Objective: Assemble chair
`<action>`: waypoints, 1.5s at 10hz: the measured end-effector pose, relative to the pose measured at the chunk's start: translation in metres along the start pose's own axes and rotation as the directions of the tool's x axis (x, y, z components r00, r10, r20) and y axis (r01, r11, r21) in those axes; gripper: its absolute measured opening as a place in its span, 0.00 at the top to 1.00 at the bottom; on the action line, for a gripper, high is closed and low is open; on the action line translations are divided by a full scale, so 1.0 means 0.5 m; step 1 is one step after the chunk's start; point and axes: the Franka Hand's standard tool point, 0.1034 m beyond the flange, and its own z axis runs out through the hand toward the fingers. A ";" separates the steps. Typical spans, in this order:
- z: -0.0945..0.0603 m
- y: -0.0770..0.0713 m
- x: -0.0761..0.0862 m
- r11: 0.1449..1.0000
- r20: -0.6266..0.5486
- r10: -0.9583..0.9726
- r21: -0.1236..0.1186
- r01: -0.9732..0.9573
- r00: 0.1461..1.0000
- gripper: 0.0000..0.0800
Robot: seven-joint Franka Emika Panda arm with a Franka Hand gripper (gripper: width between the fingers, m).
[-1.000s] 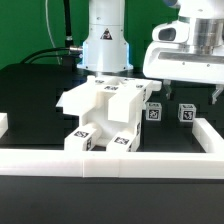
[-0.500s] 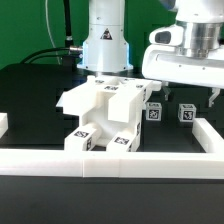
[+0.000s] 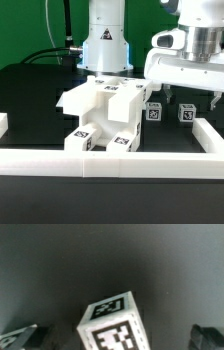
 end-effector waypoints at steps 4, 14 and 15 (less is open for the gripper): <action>0.020 -0.003 0.000 1.000 -0.001 -0.012 -0.012 0.012 1.000 0.19; 0.030 0.002 -0.002 1.000 0.003 -0.017 -0.020 0.017 1.000 0.65; 0.024 -0.001 0.000 1.000 0.002 -0.016 -0.016 0.016 1.000 0.65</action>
Offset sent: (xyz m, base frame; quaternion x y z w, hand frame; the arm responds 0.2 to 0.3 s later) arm 0.0007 -0.0035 -0.0108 -0.0168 0.0173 -0.0269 0.9993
